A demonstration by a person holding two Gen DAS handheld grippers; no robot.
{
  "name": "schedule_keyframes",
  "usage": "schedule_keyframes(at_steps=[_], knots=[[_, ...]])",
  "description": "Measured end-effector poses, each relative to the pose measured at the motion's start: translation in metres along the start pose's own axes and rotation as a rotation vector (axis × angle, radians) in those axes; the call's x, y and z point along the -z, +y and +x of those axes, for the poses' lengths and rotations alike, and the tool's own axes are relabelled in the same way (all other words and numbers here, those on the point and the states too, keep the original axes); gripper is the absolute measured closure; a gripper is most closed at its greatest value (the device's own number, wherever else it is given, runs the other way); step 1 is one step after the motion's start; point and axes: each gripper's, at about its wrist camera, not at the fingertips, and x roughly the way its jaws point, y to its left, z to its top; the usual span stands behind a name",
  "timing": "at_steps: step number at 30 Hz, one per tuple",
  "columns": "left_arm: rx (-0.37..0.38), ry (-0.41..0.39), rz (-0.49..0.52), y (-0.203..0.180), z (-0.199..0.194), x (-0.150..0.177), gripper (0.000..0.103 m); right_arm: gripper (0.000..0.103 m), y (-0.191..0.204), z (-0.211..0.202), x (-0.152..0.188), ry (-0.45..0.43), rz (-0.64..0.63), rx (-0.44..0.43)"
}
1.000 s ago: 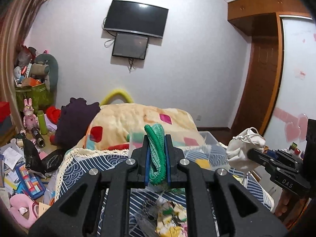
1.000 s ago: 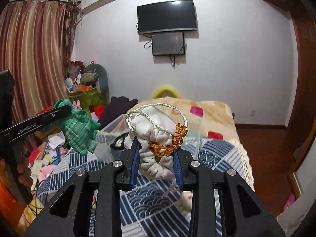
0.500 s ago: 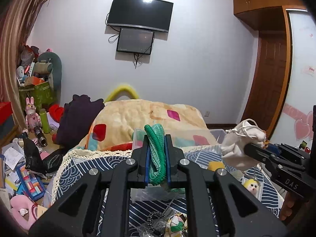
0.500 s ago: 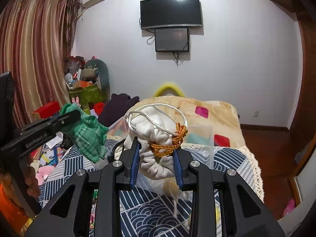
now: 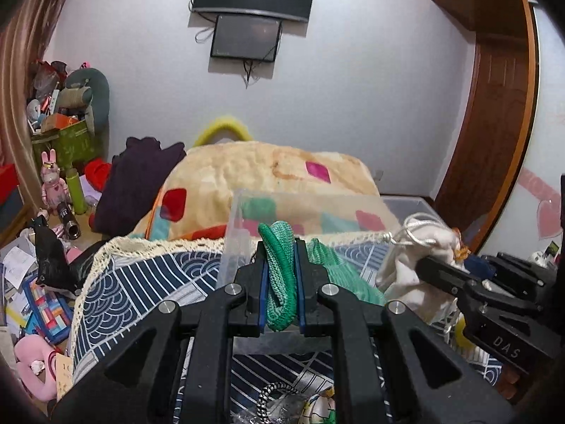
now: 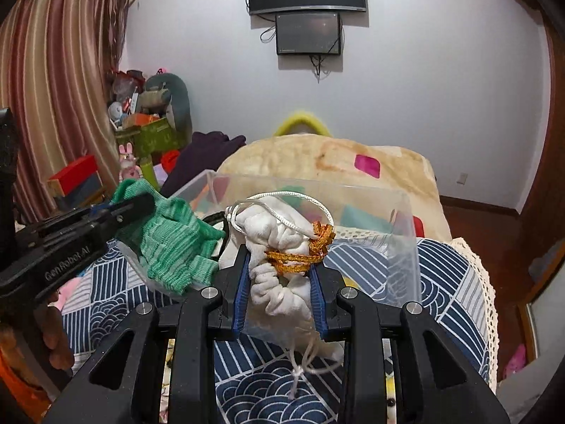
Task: Organize soft objects
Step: 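Place the white pouch into the box with the right gripper while the left places the green cloth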
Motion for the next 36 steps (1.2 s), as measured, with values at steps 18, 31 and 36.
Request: schedule_keyframes(at_steps=[18,31,36], knots=[[0.013,0.090,-0.002,0.002,0.010,0.006,0.054,0.063,0.001,0.017,-0.003,0.067,-0.009,-0.002],[0.064,0.043,-0.009,0.004,-0.037,0.000,0.025,0.046,-0.007,-0.027,0.002,-0.023,-0.025,0.023],[0.067,0.022,0.007,-0.001,-0.056,0.004,0.013,0.031,-0.014,-0.053,0.003,-0.082,-0.015,0.034]])
